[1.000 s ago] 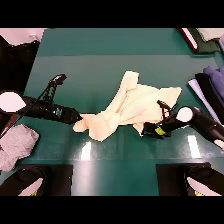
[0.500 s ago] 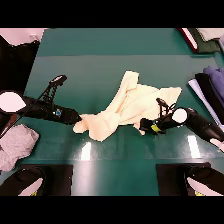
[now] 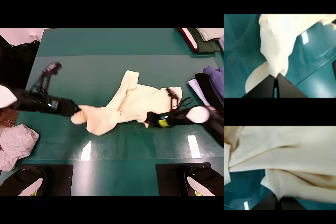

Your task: Fold the shirts.

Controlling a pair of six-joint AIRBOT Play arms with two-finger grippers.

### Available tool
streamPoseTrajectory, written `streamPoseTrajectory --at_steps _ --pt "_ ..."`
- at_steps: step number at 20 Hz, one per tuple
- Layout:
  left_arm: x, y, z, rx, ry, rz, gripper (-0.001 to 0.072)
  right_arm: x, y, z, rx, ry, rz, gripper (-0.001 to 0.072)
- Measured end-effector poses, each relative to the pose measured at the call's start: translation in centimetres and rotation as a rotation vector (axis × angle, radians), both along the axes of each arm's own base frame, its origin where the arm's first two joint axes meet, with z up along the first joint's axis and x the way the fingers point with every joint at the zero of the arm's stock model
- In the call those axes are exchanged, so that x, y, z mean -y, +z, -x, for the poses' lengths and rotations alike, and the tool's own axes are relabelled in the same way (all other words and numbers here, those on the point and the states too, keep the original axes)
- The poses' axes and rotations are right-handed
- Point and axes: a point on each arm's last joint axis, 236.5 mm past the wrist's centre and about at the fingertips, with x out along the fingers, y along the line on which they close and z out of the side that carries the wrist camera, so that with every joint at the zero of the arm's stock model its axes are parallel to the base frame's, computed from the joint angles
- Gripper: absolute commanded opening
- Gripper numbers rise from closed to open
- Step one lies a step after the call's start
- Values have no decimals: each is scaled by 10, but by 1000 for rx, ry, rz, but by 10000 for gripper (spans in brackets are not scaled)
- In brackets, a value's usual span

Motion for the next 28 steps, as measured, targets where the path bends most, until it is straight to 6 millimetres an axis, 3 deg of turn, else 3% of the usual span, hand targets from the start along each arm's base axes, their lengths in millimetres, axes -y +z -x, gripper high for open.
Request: streamPoseTrajectory --at_steps 2,5,9,13,17,19,22,25,28 --pt "3 50 -15 127 11 40 27 17 56 -16 138 -43 -28 12" --pt "2 141 -29 353 36 100 27 61 153 -29 381 -140 -26 12" --pt "-8 254 -18 618 69 181 27 124 257 -15 635 -268 86 12" --pt "-20 339 14 808 87 261 27 157 325 17 782 -337 240 12" --pt "-30 396 58 926 81 330 27 160 372 47 884 -354 349 12" --pt "-31 407 74 945 64 349 27 156 389 60 921 -348 383 12" --pt "-28 401 84 913 35 337 27 153 398 68 906 -326 406 12" --pt "-25 363 69 802 21 259 27 157 389 61 801 -301 394 12" --pt "-24 304 37 651 34 153 27 169 368 38 664 -276 353 12"
